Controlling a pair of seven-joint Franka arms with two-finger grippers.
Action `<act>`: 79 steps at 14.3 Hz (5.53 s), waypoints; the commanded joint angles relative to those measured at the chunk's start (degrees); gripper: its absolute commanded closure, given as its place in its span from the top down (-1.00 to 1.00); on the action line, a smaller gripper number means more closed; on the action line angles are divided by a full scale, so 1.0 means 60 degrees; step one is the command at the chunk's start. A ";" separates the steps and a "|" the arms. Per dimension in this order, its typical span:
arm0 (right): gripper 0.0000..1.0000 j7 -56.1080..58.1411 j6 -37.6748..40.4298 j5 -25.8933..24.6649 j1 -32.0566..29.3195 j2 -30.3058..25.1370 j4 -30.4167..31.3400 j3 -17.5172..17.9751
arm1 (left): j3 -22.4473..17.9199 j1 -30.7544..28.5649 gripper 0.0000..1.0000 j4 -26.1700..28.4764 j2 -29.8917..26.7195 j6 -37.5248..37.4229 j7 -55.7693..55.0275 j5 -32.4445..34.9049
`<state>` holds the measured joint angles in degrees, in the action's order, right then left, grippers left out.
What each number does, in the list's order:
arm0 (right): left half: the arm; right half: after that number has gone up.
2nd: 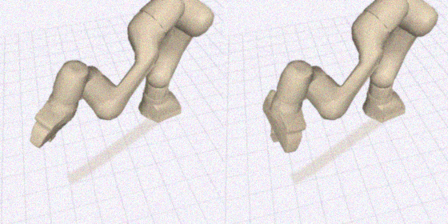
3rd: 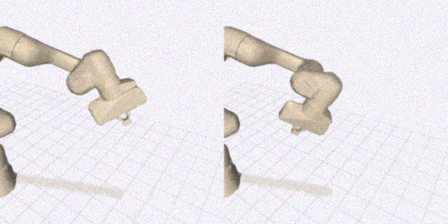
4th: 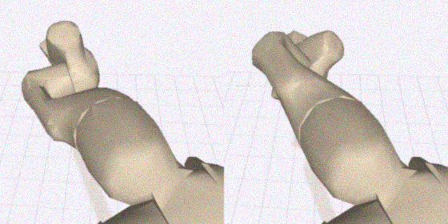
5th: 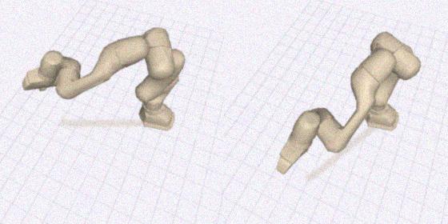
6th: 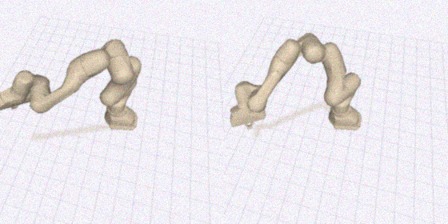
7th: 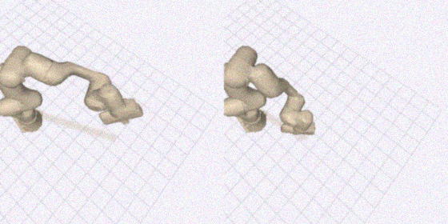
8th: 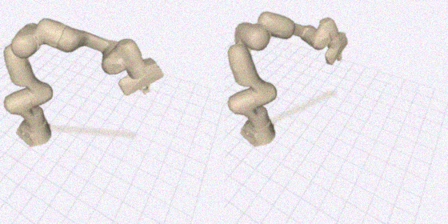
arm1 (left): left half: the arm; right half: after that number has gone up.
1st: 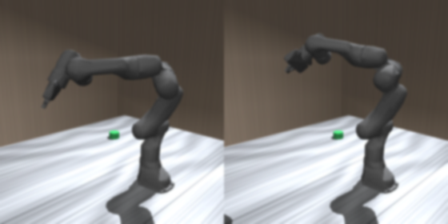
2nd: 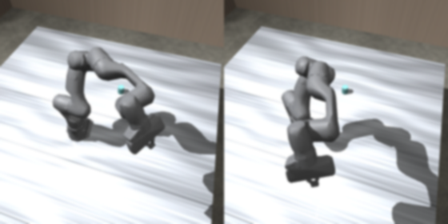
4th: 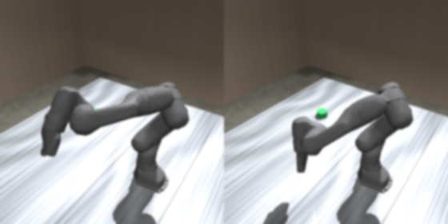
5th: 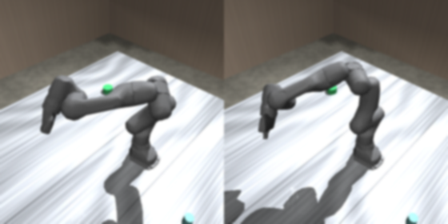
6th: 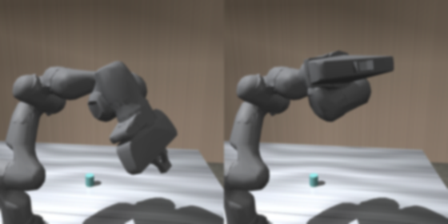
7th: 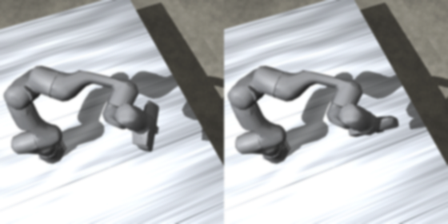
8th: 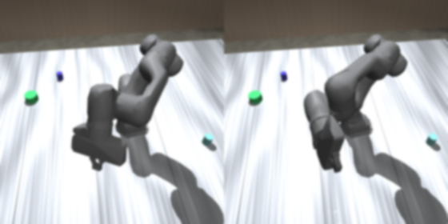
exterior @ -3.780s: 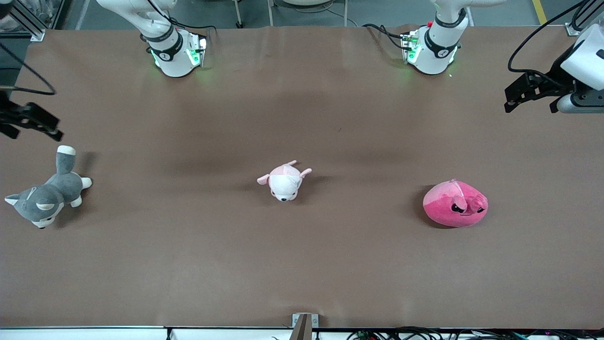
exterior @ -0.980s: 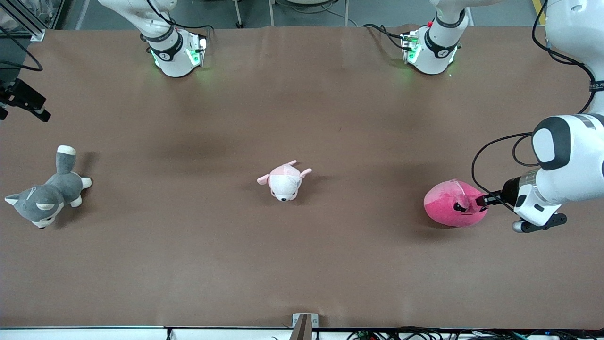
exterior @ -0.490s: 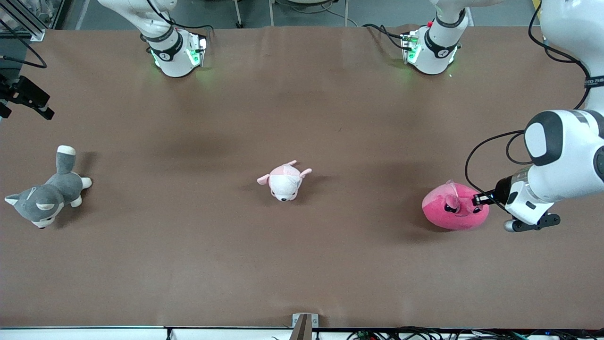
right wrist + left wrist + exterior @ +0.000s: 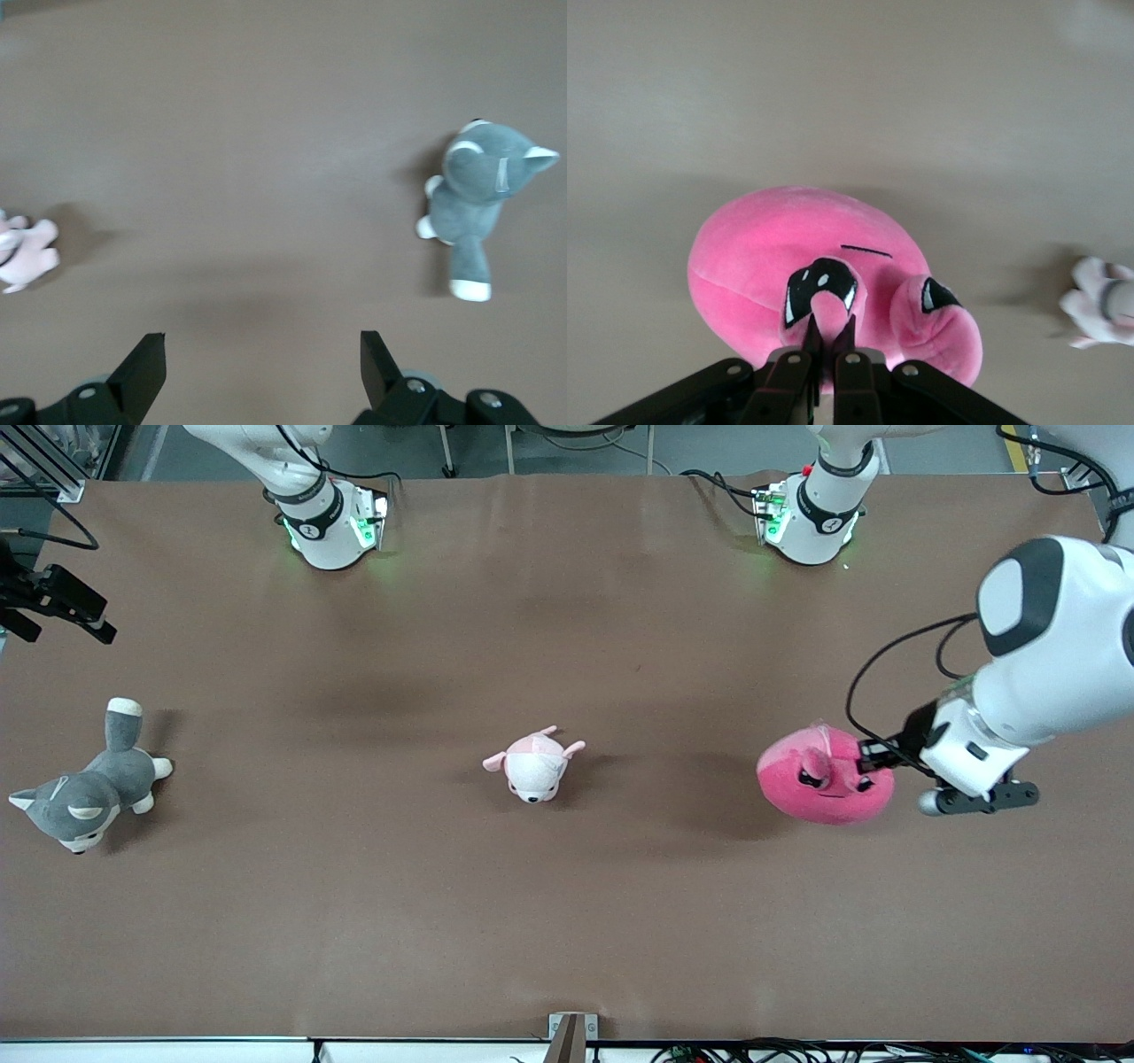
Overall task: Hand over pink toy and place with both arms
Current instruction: 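Carry the pink pig with the left gripper toward the right gripper, then grasp the pink pig with the right gripper beside the left gripper, then open the left gripper and withdraw it while the right gripper holds the pig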
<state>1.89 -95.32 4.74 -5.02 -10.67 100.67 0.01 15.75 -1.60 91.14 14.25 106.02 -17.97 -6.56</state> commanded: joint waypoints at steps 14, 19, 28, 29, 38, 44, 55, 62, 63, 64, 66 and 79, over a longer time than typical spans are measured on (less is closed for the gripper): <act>0.45 -0.0095 -0.0139 0.4555 0.1655 0.0942 0.0024 -0.0032 | 0.1755 0.3883 -1.00 -0.2812 0.1652 0.1941 -0.7372 -0.0107; 0.45 -0.0095 -0.0183 0.5319 0.1890 0.1353 -0.0021 -0.0032 | 0.1755 0.4734 -1.00 -0.2855 0.1902 0.3014 -0.9001 -0.0107; 0.45 -0.0328 -0.0944 0.5319 0.2930 0.1792 -0.0123 -0.0032 | 0.1755 0.5263 -1.00 -0.3163 0.2239 0.3863 -1.0246 -0.0107; 0.45 -0.0562 -0.1090 0.5319 0.3090 0.1793 -0.0123 -0.0032 | 0.1769 0.5263 -1.00 -0.3163 0.2253 0.3893 -1.0364 -0.0107; 0.45 -0.1121 -0.1238 0.5260 0.3649 0.2129 -0.0109 -0.0032 | 0.1784 0.5497 -1.00 -0.3192 0.2253 0.4347 -1.0614 -0.0122; 0.45 -0.1121 -0.1194 0.5187 0.3897 0.2232 -0.0035 -0.0032 | 0.1813 0.5512 -1.00 -0.3192 0.2253 0.4391 -1.0628 -0.0122; -0.89 -0.1048 -0.1106 0.4896 0.3723 0.2232 -0.0138 -0.0119 | 0.1799 0.5497 -0.72 -0.3178 0.2253 0.4420 -1.0628 -0.0122; -0.90 -0.0580 -0.0447 0.3766 0.2435 0.2334 -0.0402 -0.0120 | 0.1726 0.4635 1.00 -0.3090 0.1772 0.3794 -1.0278 0.0054; -0.90 -0.0419 -0.0461 0.3766 0.2056 0.2567 -0.0416 -0.0120 | 0.1726 0.4241 1.00 -0.3075 0.1654 0.3240 -0.9856 0.0301; -0.90 -0.0157 -0.0476 0.3795 0.1747 0.2787 -0.0431 -0.0105 | 0.1726 0.3817 1.00 -0.3075 0.1479 0.2378 -0.9287 0.0550; -0.90 0.0415 -0.0535 0.3824 0.1204 0.3241 -0.0504 -0.0105 | 0.1726 0.2996 1.00 -0.3075 0.1331 0.1015 -0.8174 0.0960; -0.90 0.3127 -0.0505 0.5246 -0.0526 0.6216 -0.1368 -0.0105 | 0.1740 -0.0697 1.00 -0.2987 -0.0090 -0.3194 -0.2854 0.2617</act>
<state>19.67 -99.38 34.72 -6.73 25.46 94.28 -1.47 25.82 -4.49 72.03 15.55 89.01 -38.66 7.90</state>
